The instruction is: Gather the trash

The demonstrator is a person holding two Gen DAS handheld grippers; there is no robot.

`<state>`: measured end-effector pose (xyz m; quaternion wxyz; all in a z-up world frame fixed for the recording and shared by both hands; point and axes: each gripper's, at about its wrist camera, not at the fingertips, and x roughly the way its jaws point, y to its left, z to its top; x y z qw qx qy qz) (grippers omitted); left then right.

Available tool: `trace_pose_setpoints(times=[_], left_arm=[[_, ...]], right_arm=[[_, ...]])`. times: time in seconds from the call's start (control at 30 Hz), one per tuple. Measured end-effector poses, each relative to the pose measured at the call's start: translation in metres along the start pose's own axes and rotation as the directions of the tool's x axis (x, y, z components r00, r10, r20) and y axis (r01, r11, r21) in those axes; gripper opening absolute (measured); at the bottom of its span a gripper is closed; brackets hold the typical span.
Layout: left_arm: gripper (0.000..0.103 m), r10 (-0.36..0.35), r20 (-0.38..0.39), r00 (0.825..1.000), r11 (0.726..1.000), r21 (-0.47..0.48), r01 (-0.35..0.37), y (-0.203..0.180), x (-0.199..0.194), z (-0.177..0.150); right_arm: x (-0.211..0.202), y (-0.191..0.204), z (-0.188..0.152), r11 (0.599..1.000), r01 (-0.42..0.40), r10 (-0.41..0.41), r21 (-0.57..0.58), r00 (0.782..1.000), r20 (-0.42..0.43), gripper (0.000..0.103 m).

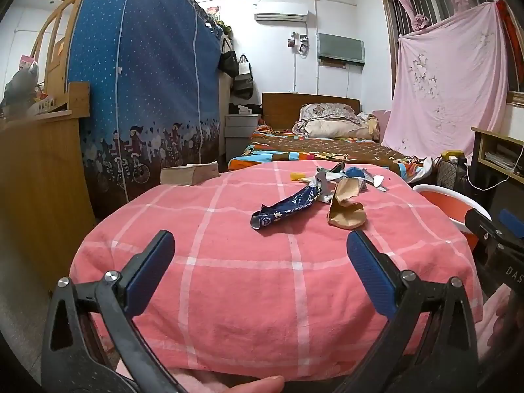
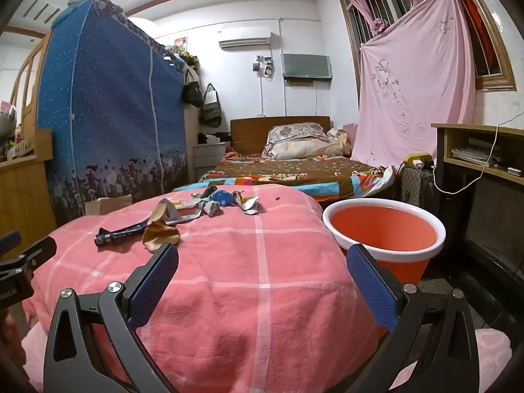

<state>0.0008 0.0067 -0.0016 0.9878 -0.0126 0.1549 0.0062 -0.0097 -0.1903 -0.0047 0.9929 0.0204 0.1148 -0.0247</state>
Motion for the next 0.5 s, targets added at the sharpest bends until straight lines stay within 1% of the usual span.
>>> trace_pose_setpoints(times=[0.5], left_arm=[[0.092,0.002,-0.001,1.0,1.0,0.001,-0.002,-0.0014,0.0019,0.0004]], right_arm=[[0.0007,-0.0013,-0.0002,1.0,-0.001,0.001,0.003,1.0,-0.003,0.103]])
